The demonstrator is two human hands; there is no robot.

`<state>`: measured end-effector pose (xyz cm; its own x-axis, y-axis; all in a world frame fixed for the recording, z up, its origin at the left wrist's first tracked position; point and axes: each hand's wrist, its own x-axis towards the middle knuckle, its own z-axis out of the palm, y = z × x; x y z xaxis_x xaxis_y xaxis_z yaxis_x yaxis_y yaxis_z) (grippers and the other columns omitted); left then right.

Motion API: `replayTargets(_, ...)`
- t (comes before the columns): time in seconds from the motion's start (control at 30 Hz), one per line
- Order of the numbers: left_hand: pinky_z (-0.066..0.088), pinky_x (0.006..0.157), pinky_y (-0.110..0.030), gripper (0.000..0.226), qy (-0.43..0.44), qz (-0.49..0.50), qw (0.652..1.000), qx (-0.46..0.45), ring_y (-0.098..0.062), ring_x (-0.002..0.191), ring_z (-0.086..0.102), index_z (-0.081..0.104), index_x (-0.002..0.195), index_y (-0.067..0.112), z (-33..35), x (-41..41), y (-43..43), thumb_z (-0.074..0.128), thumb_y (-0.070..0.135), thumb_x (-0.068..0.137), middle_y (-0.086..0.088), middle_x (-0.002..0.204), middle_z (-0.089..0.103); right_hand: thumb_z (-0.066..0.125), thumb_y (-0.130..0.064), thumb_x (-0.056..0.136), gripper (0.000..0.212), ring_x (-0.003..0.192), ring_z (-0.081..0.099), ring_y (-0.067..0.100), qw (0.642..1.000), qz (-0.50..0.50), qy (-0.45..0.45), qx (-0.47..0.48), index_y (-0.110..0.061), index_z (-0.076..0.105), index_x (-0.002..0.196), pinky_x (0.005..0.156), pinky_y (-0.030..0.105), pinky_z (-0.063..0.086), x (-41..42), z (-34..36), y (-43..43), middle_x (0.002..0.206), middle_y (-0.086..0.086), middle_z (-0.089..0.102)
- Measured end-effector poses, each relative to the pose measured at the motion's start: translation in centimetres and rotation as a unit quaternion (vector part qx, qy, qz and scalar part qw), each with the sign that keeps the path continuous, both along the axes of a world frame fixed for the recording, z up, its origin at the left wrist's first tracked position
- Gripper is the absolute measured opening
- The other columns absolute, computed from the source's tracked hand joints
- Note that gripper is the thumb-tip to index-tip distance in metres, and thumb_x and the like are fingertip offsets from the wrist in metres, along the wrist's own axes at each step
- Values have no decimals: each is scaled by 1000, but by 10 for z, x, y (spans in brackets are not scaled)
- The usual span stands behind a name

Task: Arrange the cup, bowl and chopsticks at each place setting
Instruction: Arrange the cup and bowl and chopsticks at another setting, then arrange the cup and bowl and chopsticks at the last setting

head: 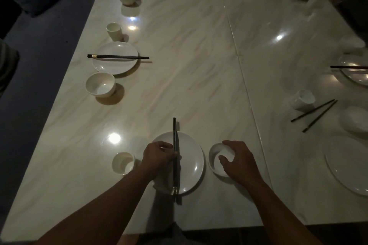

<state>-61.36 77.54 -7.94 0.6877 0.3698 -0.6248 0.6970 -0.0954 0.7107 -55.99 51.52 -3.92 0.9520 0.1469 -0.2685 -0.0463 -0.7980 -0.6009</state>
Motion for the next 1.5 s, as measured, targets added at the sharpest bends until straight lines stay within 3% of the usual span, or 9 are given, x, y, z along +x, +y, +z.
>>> replayTargets(0.67,56,90,-46,28,-6,-4,1000,-8,-21,91,68,70,83,24,3,-1,1,89,19,63,1,92,72,77,-20,77,53,115,57,22,1000,-4,1,2,-21,60,128,94,26,43,-2,-1,-1,129,3,56)
replayTargets(0.83,57,87,-45,24,-13,-10,1000,6,-19,89,69,70,80,26,5,-1,1,88,20,65,2,90,72,76,-21,80,54,117,55,20,1000,-1,7,4,-21,58,131,92,21,38,-3,-1,-1,130,1,55)
replayTargets(1.0,58,84,-42,13,-31,-41,991,119,-12,82,68,67,78,31,4,-2,7,79,36,75,8,86,71,73,-22,83,49,116,56,20,1000,-18,-1,-7,-20,59,130,91,19,36,-1,3,-13,131,3,55)
replayTargets(1.13,58,82,-38,19,-58,-66,967,238,-15,80,67,71,94,23,23,16,5,70,38,82,2,89,73,72,-23,85,36,106,57,13,999,-45,9,-2,-22,64,121,86,19,41,7,10,-36,127,-2,57)
replayTargets(1.23,57,81,-35,20,-94,-84,959,254,-16,80,68,72,93,24,40,33,-5,69,38,80,3,86,73,69,-25,87,30,96,52,7,998,-42,25,-25,-24,66,117,81,16,37,17,14,-59,121,-1,58)
replayTargets(1.5,47,75,-25,17,-131,-125,941,286,-9,71,62,71,99,24,62,85,-78,68,31,84,7,81,70,72,-22,85,25,99,65,14,999,-34,32,-18,-18,70,109,86,20,46,79,14,-135,108,1,70)
